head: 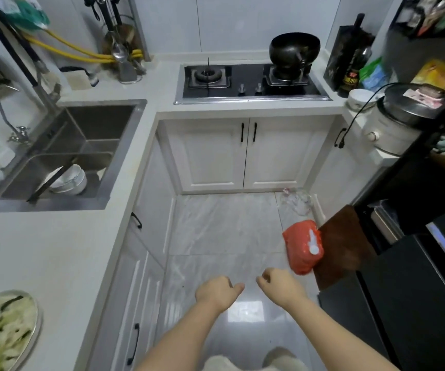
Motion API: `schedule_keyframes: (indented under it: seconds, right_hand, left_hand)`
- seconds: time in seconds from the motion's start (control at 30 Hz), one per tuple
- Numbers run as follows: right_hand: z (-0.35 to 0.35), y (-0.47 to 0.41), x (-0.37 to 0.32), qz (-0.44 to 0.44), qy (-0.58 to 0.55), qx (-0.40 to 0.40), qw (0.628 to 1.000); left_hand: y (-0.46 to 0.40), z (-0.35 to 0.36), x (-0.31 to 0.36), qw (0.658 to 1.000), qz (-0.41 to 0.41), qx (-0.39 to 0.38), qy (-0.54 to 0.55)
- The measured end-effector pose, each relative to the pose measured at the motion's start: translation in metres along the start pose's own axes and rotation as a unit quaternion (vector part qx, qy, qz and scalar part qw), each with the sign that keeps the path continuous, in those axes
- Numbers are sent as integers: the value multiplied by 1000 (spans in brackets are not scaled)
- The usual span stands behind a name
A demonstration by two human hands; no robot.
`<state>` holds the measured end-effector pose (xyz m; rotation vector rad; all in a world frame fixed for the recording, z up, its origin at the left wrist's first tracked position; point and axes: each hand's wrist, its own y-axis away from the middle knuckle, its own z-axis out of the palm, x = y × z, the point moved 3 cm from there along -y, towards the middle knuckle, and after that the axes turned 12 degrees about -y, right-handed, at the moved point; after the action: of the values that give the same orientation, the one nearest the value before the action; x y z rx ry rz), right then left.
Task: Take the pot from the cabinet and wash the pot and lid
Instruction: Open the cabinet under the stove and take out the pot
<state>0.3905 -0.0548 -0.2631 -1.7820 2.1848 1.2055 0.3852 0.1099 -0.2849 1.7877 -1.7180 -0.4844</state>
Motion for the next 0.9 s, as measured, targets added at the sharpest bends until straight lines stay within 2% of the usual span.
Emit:
schedule_keyframes:
  seconds: [0.23,0.7,0.9]
  right_hand:
    - [-30,-48,-8,3,4,-5,1000]
    - [-138,-198,-8,-43,42,-53,997]
    - [-163,-243,-24,-60,68,-53,994]
  left_hand:
    - [-46,-39,16,1000,-6,-5,17]
    - [-152,-138,105,997,-61,19,49]
    - [-183,-168,111,994,-85,26,68]
